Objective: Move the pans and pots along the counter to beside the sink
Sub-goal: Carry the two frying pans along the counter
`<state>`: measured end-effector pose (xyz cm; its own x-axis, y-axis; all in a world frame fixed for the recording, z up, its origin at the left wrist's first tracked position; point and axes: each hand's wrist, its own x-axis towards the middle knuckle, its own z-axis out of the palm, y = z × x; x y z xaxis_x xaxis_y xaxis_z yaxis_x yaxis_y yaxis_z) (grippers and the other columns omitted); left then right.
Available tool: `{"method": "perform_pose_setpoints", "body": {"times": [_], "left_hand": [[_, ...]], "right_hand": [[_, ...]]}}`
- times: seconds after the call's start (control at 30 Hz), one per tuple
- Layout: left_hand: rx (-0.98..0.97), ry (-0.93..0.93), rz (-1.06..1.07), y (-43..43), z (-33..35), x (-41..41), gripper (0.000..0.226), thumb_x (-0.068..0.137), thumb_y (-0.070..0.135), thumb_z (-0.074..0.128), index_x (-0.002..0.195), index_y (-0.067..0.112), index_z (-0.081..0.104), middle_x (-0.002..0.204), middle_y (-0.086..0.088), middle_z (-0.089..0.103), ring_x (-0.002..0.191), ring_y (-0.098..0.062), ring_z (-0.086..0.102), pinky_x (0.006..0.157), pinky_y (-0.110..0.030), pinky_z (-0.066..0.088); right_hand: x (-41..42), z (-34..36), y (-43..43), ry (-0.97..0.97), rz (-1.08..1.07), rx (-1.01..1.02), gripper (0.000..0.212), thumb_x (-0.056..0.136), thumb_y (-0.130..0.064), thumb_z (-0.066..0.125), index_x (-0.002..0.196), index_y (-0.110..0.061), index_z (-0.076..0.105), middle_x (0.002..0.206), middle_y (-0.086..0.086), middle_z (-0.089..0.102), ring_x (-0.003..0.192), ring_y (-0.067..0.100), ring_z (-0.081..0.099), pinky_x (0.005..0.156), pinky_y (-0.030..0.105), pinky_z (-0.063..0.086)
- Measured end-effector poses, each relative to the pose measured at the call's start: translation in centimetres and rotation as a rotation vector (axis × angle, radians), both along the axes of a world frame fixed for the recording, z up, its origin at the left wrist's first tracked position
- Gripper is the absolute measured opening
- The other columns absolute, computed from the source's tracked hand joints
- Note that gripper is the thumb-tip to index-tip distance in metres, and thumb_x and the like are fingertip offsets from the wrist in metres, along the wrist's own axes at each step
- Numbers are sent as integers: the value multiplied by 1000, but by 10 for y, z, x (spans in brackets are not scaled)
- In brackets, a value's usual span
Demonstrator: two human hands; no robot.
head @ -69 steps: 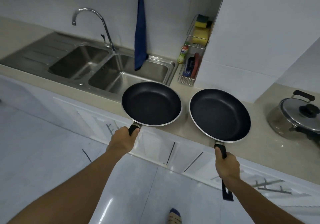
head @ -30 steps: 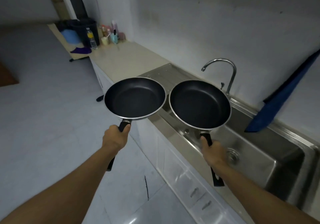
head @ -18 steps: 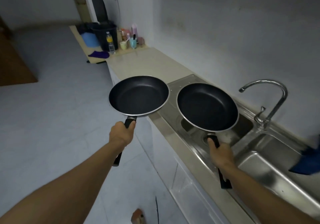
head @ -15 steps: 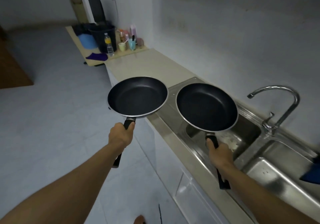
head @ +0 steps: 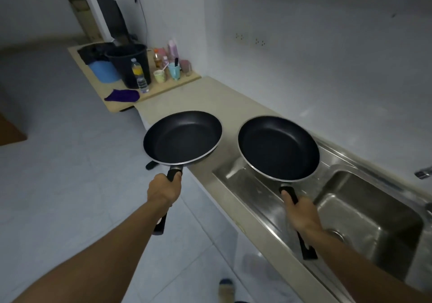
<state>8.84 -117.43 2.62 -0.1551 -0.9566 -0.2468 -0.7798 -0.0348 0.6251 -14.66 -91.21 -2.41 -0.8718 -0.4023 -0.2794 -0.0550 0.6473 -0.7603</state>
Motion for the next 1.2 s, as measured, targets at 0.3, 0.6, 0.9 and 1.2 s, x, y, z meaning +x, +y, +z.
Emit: {"method": "perform_pose_setpoints", "body": {"times": [0.3, 0.6, 0.9, 1.2], "left_hand": [[-84, -130, -162, -139, -16, -70, 51, 98, 49, 49, 91, 0, 62, 87, -17, 66, 82, -36, 66, 76, -48, 59], [-81, -134, -202, -246, -23, -130, 52, 99, 46, 49, 91, -3, 61, 87, -21, 68, 84, -39, 66, 65, -35, 47], [-54, -150, -297, -346, -42, -147, 54, 100, 46, 47, 98, -6, 61, 95, -23, 67, 90, -40, 66, 78, -45, 55], [1, -163, -439, -462, -55, -140, 51, 99, 47, 48, 93, -2, 60, 91, -20, 67, 85, -38, 65, 76, -45, 56]], "right_hand": [[-68, -26, -143, 24, 14, 7, 45, 102, -40, 55, 81, -2, 66, 72, 15, 66, 76, 38, 67, 67, 37, 50], [-106, -37, -235, -36, 10, 46, 49, 102, -41, 54, 79, 1, 67, 76, 18, 70, 74, 38, 69, 71, 46, 57], [-99, -55, -312, -87, -92, 91, 49, 103, -46, 51, 93, -1, 65, 85, 16, 69, 77, 32, 68, 65, 34, 51], [-64, -60, -411, -66, -276, 178, 46, 102, -49, 49, 82, -9, 63, 74, 10, 68, 66, 28, 67, 56, 32, 51]]}}
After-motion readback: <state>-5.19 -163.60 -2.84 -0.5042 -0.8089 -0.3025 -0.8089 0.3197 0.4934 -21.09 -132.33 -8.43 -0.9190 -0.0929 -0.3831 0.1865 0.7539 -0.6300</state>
